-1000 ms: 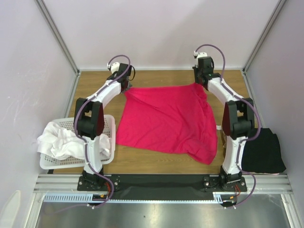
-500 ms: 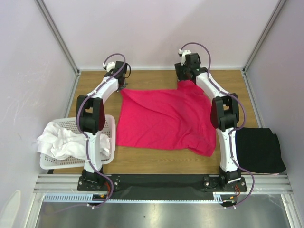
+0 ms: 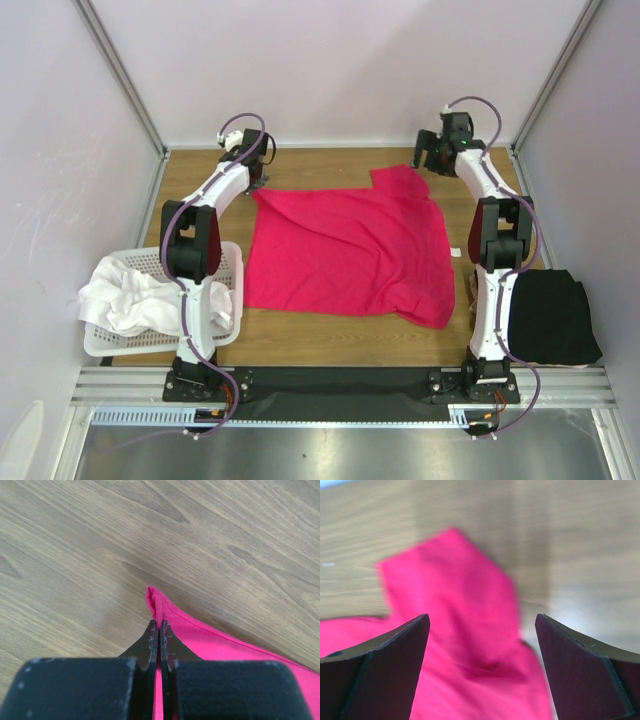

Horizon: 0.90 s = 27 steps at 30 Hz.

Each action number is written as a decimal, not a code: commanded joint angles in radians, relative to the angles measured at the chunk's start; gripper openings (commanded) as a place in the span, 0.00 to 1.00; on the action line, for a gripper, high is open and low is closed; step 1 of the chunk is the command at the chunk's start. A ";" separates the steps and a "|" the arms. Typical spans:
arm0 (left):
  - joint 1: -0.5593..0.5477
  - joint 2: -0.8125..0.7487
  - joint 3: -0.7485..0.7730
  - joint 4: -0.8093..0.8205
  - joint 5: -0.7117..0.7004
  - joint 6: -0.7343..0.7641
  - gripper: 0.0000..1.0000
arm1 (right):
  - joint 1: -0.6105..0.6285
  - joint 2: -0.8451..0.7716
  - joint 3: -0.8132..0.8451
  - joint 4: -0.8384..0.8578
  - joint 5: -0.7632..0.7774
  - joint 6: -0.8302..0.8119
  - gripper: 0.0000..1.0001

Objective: Fold and stack the t-shirts
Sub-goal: Flatten the tshirt out

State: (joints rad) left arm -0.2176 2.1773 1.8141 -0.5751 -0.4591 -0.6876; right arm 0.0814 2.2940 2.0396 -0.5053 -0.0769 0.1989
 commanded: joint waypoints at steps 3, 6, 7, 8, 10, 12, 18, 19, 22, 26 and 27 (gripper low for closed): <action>0.003 -0.040 0.005 0.023 0.004 0.034 0.00 | -0.008 -0.053 -0.111 -0.010 0.025 0.059 0.87; 0.003 -0.047 0.004 0.023 0.005 0.039 0.00 | -0.011 -0.044 -0.139 0.005 0.037 0.069 0.83; 0.003 -0.047 0.004 0.023 0.005 0.040 0.00 | -0.014 -0.038 -0.142 0.010 0.035 0.068 0.81; 0.001 -0.048 0.004 0.021 0.004 0.042 0.00 | -0.015 -0.033 -0.144 0.016 0.034 0.071 0.79; 0.003 -0.048 0.002 0.023 0.004 0.043 0.00 | -0.020 -0.022 -0.142 0.021 0.028 0.076 0.75; 0.003 -0.048 0.004 0.020 0.003 0.043 0.00 | -0.022 -0.016 -0.141 0.022 0.028 0.080 0.71; 0.003 -0.050 0.004 0.018 0.002 0.042 0.00 | -0.028 -0.004 -0.148 0.034 0.037 0.080 0.63; 0.003 -0.051 0.005 0.017 0.002 0.040 0.00 | -0.026 0.001 -0.145 0.033 0.040 0.080 0.63; 0.003 -0.054 0.004 0.015 -0.001 0.039 0.00 | -0.031 0.021 -0.125 0.010 0.043 0.082 0.62; 0.003 -0.054 0.005 0.017 0.003 0.040 0.00 | -0.029 0.036 -0.098 -0.001 0.035 0.074 0.60; 0.003 -0.056 0.005 0.017 0.002 0.040 0.00 | -0.029 0.041 -0.085 -0.002 0.032 0.070 0.59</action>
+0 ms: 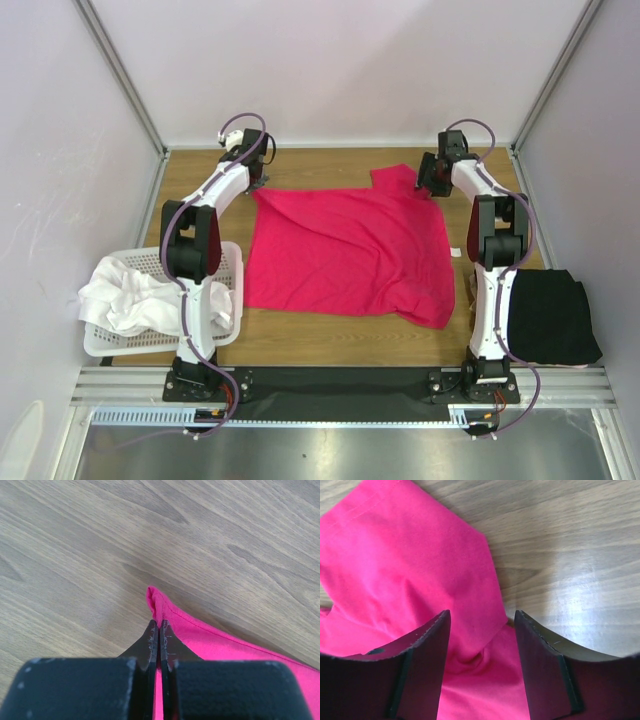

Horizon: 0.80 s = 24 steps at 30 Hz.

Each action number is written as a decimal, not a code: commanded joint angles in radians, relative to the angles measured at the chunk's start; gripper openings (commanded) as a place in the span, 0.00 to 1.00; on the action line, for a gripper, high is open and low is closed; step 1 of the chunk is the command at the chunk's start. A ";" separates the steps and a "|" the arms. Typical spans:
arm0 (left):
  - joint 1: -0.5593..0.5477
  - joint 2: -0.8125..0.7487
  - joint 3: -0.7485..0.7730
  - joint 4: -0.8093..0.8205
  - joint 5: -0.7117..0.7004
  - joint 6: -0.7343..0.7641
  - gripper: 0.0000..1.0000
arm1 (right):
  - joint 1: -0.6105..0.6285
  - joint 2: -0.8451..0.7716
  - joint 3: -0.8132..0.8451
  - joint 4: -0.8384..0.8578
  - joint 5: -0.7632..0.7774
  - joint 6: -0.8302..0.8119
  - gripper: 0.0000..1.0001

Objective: Fold and stack the t-shirts
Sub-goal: Flatten the tshirt out

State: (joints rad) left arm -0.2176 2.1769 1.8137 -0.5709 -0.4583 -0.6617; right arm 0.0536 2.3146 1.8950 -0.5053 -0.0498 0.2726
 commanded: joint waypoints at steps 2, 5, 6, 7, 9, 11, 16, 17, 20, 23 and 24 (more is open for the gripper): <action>0.003 -0.055 0.006 0.014 0.001 0.014 0.00 | -0.003 0.034 0.076 -0.012 0.002 -0.007 0.56; 0.003 -0.055 0.006 0.013 0.001 0.014 0.00 | -0.001 0.049 0.095 -0.012 -0.010 -0.015 0.45; 0.003 -0.057 0.006 0.013 -0.002 0.014 0.00 | -0.001 0.049 0.098 -0.010 -0.015 -0.019 0.40; 0.003 -0.057 0.006 0.011 -0.002 0.014 0.00 | -0.001 0.054 0.107 -0.009 -0.019 -0.021 0.34; 0.003 -0.058 0.006 0.009 -0.003 0.013 0.00 | -0.003 0.052 0.122 -0.010 -0.021 -0.023 0.12; 0.003 -0.058 0.006 0.011 -0.005 0.014 0.00 | -0.001 0.039 0.131 0.008 -0.003 -0.023 0.00; 0.003 -0.057 0.007 0.019 -0.011 0.019 0.00 | -0.001 0.020 0.156 0.074 0.010 -0.045 0.00; 0.003 -0.057 0.007 0.020 -0.013 0.019 0.00 | -0.003 0.022 0.174 0.077 0.011 -0.059 0.00; 0.003 -0.058 0.007 0.020 -0.026 0.019 0.00 | -0.005 0.063 0.229 0.053 0.013 -0.085 0.00; 0.003 -0.057 0.003 0.023 -0.031 0.019 0.00 | -0.005 0.089 0.256 0.073 -0.001 -0.105 0.00; 0.003 -0.057 0.003 0.022 -0.031 0.019 0.00 | -0.005 0.094 0.254 0.082 -0.005 -0.107 0.00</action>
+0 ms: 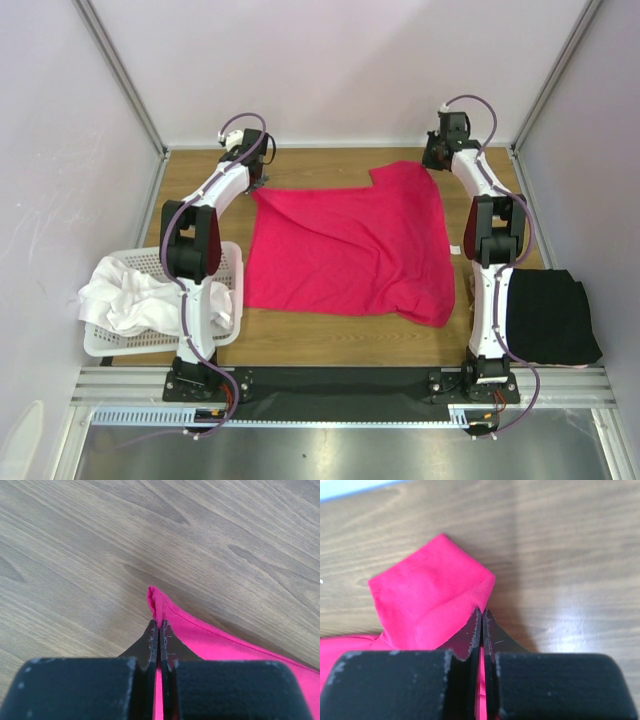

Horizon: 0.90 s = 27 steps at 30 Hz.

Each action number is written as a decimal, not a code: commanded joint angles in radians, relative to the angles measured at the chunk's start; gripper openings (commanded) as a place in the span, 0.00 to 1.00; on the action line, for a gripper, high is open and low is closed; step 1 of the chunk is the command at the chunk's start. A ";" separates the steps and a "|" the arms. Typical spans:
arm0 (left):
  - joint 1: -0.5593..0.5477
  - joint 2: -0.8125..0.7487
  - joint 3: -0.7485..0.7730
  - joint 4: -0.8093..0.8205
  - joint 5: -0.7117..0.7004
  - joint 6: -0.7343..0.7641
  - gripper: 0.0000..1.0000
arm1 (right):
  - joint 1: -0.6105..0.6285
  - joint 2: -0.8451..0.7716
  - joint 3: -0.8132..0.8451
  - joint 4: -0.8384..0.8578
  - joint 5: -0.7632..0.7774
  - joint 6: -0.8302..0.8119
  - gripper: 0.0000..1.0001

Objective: Fold and stack the t-shirts
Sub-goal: Flatten the tshirt out

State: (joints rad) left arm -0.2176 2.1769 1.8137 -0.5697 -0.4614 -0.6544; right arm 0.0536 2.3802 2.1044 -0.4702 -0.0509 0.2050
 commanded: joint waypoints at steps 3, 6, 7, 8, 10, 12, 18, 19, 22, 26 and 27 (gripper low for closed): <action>0.003 -0.055 0.003 0.021 -0.029 0.012 0.00 | -0.006 0.050 0.069 0.032 -0.007 -0.042 0.00; 0.003 -0.057 0.001 0.024 -0.029 0.012 0.01 | -0.006 0.045 0.065 0.019 0.008 -0.039 0.00; 0.003 -0.055 0.001 0.027 -0.028 0.013 0.00 | -0.009 0.045 0.062 0.007 0.008 -0.041 0.01; 0.003 -0.055 0.001 0.027 -0.026 0.015 0.00 | -0.011 0.045 0.060 -0.001 0.005 -0.044 0.06; 0.003 -0.052 0.003 0.031 -0.022 0.016 0.00 | -0.012 0.048 0.063 -0.039 -0.001 -0.053 0.43; 0.003 -0.052 0.004 0.033 -0.019 0.018 0.00 | -0.012 0.040 0.069 -0.070 0.000 -0.055 0.62; 0.003 -0.055 0.004 0.042 -0.016 0.027 0.00 | -0.017 -0.064 0.065 -0.200 -0.038 0.013 0.71; 0.003 -0.055 0.004 0.042 -0.010 0.026 0.00 | -0.017 -0.079 0.054 -0.206 -0.046 0.026 0.71; 0.000 -0.055 -0.007 0.037 -0.003 0.010 0.00 | -0.011 -0.153 -0.053 -0.183 -0.061 0.076 0.71; -0.002 -0.074 -0.046 0.033 -0.002 -0.008 0.01 | 0.002 -0.231 -0.246 -0.130 -0.053 0.102 0.70; -0.002 -0.081 -0.056 0.034 -0.002 -0.008 0.00 | 0.003 -0.249 -0.283 -0.140 -0.052 0.109 0.70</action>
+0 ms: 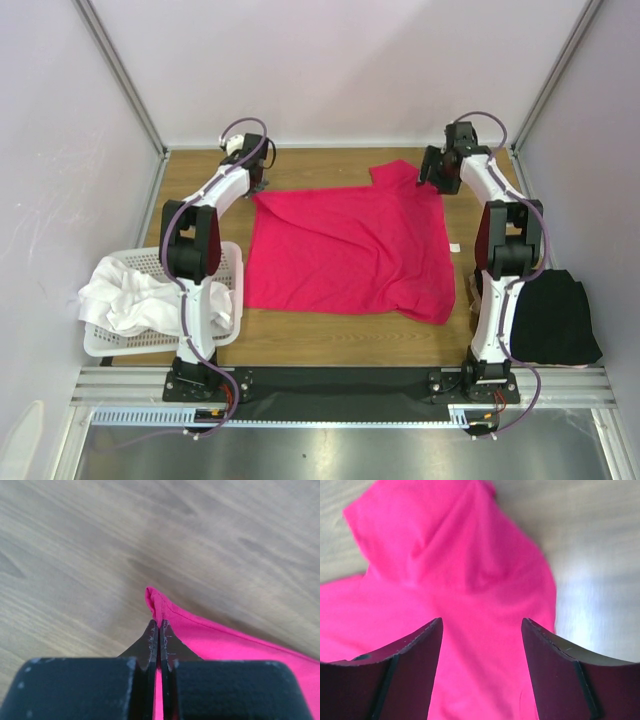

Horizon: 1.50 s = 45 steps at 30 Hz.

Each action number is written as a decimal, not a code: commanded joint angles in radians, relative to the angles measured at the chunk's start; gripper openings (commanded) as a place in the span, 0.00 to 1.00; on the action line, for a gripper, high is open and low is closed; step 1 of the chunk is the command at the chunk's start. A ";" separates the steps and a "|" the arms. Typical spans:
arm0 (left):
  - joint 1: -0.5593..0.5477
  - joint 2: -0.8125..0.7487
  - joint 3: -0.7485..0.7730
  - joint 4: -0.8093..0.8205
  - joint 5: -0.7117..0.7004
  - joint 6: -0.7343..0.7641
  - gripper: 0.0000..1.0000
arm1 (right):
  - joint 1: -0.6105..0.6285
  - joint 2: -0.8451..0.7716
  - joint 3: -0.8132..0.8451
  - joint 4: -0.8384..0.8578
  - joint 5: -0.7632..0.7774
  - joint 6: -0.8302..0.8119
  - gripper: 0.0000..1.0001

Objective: Fold and stack the t-shirts
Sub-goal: Flatten the tshirt out

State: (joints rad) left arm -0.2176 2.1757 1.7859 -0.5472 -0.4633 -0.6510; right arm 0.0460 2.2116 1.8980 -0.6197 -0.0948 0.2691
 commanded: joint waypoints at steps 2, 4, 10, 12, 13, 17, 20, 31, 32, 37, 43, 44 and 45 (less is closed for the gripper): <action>-0.003 -0.103 -0.060 0.026 0.002 -0.006 0.00 | 0.020 -0.102 -0.114 -0.014 0.003 0.056 0.69; -0.003 -0.120 -0.088 0.036 0.005 0.005 0.00 | 0.040 -0.150 -0.190 -0.002 0.020 0.050 0.68; -0.009 -0.191 -0.197 0.055 0.008 0.010 0.00 | 0.063 -0.231 -0.420 0.084 0.006 0.056 0.63; -0.014 -0.214 -0.239 0.061 0.009 0.008 0.00 | 0.061 -0.245 -0.462 0.089 0.010 0.062 0.60; -0.017 -0.234 -0.253 0.066 0.009 0.010 0.00 | 0.063 -0.254 -0.485 0.089 0.017 0.065 0.60; -0.045 -0.280 -0.324 0.069 0.008 0.007 0.00 | 0.064 -0.347 -0.618 0.089 0.036 0.059 0.59; -0.069 -0.306 -0.362 0.047 0.000 -0.009 0.00 | 0.069 -0.426 -0.725 0.074 0.035 0.061 0.56; -0.115 -0.497 -0.548 -0.005 -0.025 -0.059 0.00 | 0.146 -0.716 -1.074 0.009 0.018 0.163 0.54; -0.117 -0.510 -0.554 -0.005 -0.020 -0.055 0.01 | 0.147 -0.734 -1.089 -0.001 0.011 0.171 0.54; -0.123 -0.536 -0.566 0.001 -0.012 -0.024 0.00 | 0.150 -0.826 -1.072 -0.077 0.021 0.188 0.54; -0.123 -0.493 -0.520 0.032 -0.018 0.013 0.00 | 0.131 -0.765 -0.782 -0.088 0.044 0.105 0.59; -0.123 -0.488 -0.522 0.049 -0.009 0.031 0.00 | 0.123 -0.723 -0.711 -0.080 0.037 0.096 0.60; -0.123 -0.487 -0.525 0.096 0.003 0.045 0.00 | 0.112 -0.699 -0.674 -0.071 0.032 0.091 0.60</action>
State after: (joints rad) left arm -0.3336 1.6783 1.2270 -0.5377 -0.4660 -0.6537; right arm 0.1837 1.4601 1.0752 -0.7345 -0.0685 0.4019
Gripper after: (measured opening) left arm 0.012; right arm 0.599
